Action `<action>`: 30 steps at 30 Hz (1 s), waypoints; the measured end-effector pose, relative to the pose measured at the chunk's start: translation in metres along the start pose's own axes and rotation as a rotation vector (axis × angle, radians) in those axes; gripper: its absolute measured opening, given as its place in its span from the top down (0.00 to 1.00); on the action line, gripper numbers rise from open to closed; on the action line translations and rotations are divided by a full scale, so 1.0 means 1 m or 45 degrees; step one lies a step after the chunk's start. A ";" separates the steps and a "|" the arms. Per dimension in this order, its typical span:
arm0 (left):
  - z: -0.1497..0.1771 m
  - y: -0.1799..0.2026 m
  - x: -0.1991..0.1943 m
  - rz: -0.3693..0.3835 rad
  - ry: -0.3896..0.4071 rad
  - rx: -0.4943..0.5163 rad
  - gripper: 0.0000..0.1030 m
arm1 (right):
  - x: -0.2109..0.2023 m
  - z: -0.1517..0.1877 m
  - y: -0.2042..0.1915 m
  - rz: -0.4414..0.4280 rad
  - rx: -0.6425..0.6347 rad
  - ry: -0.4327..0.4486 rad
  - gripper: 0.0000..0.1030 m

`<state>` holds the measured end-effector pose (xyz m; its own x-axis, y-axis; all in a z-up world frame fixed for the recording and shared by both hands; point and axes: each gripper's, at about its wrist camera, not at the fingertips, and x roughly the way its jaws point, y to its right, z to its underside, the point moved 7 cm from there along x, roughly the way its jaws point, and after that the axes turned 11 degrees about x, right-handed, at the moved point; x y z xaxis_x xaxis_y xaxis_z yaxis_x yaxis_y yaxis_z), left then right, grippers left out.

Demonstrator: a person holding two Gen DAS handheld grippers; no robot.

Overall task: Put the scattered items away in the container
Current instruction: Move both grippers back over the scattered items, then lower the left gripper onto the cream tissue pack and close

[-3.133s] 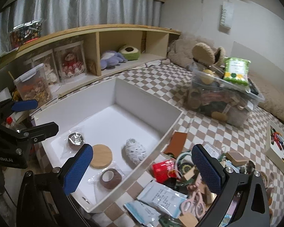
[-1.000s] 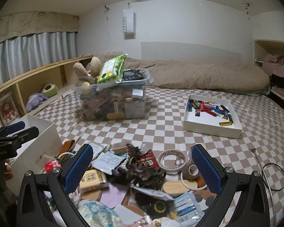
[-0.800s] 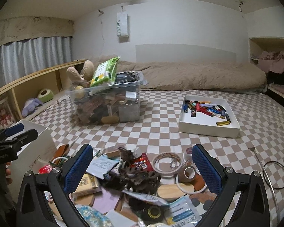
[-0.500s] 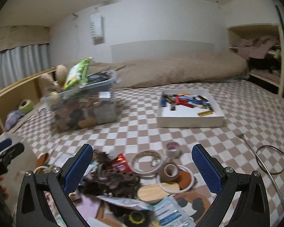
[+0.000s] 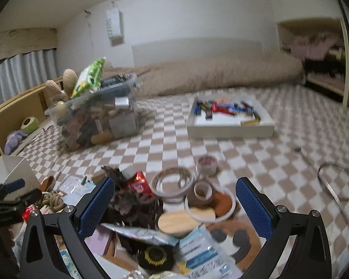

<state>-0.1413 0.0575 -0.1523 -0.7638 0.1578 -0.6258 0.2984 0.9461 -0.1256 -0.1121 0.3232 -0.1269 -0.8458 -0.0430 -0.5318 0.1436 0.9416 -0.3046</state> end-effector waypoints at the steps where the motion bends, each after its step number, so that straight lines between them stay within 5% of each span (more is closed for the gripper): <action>1: 0.002 0.003 0.002 0.004 -0.011 0.013 0.00 | 0.002 0.006 0.000 0.006 -0.002 -0.027 0.00; 13: 0.027 0.025 0.022 0.101 -0.152 0.076 0.00 | 0.013 0.053 -0.022 -0.018 -0.034 -0.265 0.00; 30: 0.034 0.041 0.054 0.174 -0.260 0.152 0.00 | 0.019 0.071 -0.034 -0.006 -0.095 -0.337 0.00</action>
<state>-0.1509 0.0948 -0.2173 -0.5844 0.2103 -0.7837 0.4655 0.8780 -0.1115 -0.0964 0.2664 -0.1829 -0.6812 -0.1240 -0.7216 0.0935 0.9627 -0.2538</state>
